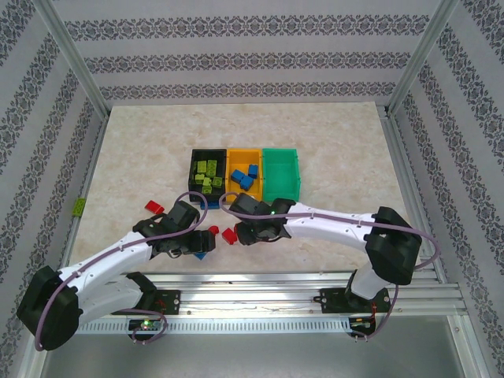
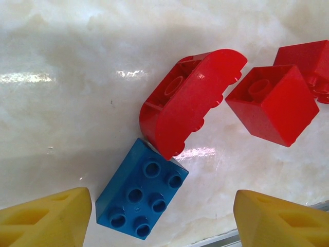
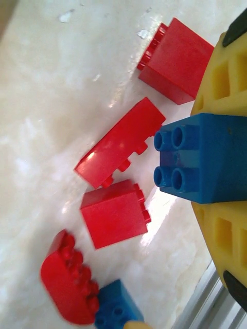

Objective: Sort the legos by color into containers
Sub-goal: Pick up the lego from the bottom-center of the table, then place the lego in the container.

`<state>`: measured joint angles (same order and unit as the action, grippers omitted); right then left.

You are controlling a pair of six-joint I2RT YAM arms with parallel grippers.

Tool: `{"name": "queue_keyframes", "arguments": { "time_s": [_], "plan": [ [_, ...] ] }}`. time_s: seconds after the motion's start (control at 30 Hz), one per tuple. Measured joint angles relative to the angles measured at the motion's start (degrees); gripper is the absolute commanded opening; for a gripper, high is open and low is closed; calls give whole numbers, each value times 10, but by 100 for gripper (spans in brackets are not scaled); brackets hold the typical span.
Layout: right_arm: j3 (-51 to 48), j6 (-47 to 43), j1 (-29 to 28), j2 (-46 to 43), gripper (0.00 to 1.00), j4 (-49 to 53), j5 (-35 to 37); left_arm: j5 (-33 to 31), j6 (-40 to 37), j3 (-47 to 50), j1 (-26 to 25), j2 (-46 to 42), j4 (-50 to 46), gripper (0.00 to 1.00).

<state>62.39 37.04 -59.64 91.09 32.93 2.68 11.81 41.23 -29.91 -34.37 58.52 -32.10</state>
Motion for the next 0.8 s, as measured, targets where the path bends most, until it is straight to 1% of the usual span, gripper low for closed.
{"name": "queue_keyframes", "arguments": {
  "time_s": [0.13, 0.33, 0.53, 0.7, 0.73, 0.8],
  "plan": [
    [12, -16, 28, -2, 27, -3, 0, 0, 0, 0, 0, -2, 0, 73],
    [44, -49, 88, -2, 27, -8, -4, 3, 0, 0, 0, -14, 0, 72],
    [117, -78, 156, 34, 28, -26, -27, 38, 0, 2, 0, -13, 0, 71],
    [207, -102, 200, 118, 33, -25, -52, 58, 0, 3, 0, -4, 0, 71],
    [223, -106, 206, 135, 36, -24, -55, 62, 0, 3, 0, -1, -1, 72],
    [248, -113, 215, 160, 47, -19, -58, 65, 0, 3, 0, 3, -2, 72]
  ]
}}
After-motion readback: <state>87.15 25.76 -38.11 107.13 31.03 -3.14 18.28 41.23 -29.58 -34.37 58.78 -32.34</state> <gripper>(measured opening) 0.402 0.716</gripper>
